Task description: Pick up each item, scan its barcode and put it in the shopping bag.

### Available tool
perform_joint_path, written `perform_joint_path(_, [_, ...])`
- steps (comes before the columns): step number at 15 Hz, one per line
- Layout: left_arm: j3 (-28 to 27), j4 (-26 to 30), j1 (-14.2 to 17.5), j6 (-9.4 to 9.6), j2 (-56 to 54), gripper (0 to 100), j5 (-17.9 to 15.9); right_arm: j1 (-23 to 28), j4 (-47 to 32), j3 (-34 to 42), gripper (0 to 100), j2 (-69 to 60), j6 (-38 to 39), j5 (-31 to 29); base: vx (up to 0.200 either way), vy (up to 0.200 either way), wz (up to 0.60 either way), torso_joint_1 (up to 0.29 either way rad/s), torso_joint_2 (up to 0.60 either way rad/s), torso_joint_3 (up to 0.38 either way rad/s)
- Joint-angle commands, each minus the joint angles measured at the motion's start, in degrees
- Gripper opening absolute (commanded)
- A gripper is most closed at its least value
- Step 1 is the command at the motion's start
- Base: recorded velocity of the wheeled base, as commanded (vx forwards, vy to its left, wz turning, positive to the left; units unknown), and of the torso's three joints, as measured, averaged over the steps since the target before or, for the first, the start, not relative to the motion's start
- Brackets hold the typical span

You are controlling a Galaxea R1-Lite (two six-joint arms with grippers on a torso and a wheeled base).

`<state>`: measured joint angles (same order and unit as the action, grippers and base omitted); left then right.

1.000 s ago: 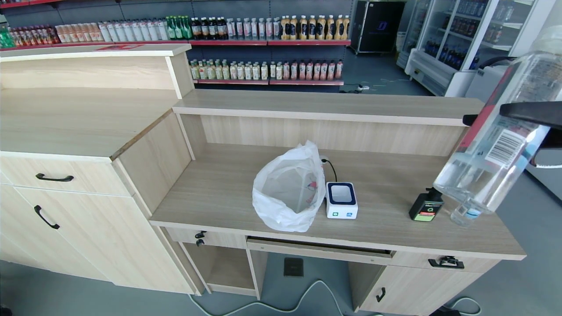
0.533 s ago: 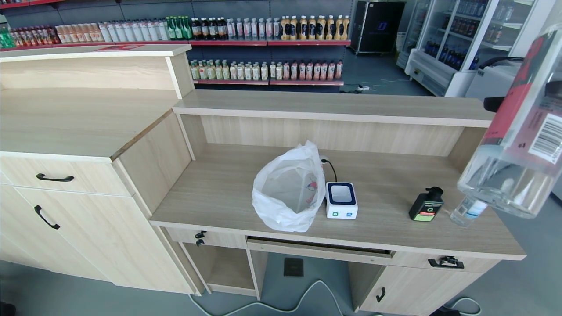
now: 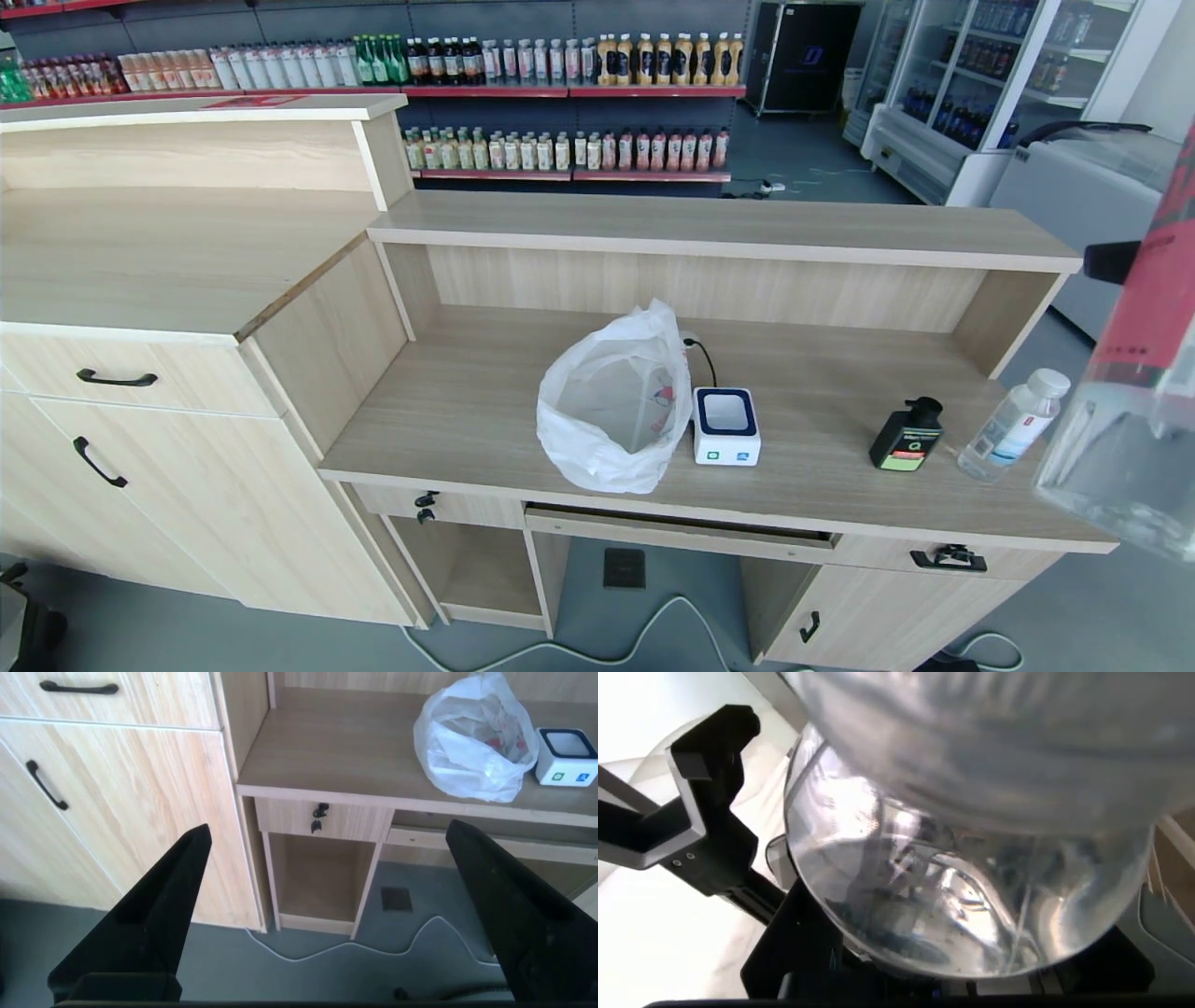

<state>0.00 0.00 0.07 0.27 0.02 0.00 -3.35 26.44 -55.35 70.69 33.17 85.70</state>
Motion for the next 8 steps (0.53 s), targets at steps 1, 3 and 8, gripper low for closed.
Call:
perform_joint_path(1, [0.0, 0.0, 0.0, 0.00, 0.0, 100, 0.0, -0.7, 0.1, 1.9, 0, -3.3, 0.1, 0.0, 0.000, 0.000, 0.00, 0.000, 0.00, 0.000])
perform_joint_path(3, [0.0, 0.0, 0.0, 0.00, 0.0, 100, 0.0, -0.9, 0.0, 3.4, 0, -5.0, 0.1, -0.1, 0.000, 0.000, 0.00, 0.000, 0.00, 0.000])
perform_joint_path(8, [0.0, 0.0, 0.0, 0.00, 0.0, 100, 0.0, -1.5, 0.0, 8.1, 0, -8.3, -0.1, -0.4, 0.000, 0.000, 0.00, 0.000, 0.00, 0.000])
